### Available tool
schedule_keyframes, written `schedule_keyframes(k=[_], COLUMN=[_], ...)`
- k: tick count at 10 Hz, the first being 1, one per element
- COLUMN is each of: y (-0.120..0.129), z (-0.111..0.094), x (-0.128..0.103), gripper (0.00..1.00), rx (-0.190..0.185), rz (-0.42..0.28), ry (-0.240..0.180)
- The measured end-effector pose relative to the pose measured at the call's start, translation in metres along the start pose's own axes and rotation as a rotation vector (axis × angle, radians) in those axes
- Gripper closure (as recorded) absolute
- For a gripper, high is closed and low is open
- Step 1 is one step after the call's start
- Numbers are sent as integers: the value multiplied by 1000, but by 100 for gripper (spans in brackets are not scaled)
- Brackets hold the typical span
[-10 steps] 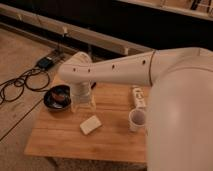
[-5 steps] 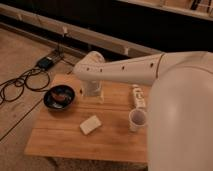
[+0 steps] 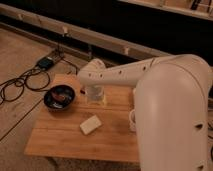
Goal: Place the white sponge in the ceramic bowl
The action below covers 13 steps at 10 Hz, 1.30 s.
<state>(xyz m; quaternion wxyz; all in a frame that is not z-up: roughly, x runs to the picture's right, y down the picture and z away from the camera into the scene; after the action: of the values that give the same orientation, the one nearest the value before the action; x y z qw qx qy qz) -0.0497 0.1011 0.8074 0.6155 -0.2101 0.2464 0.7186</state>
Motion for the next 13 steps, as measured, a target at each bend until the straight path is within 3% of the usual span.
schedule_keyframes(k=[5, 8, 13], y=[-10, -14, -16], z=[21, 44, 79], x=[-5, -6, 19], gripper=[35, 35, 35], rx=[-5, -32, -48], rz=[34, 57, 37], ry=[55, 78, 140])
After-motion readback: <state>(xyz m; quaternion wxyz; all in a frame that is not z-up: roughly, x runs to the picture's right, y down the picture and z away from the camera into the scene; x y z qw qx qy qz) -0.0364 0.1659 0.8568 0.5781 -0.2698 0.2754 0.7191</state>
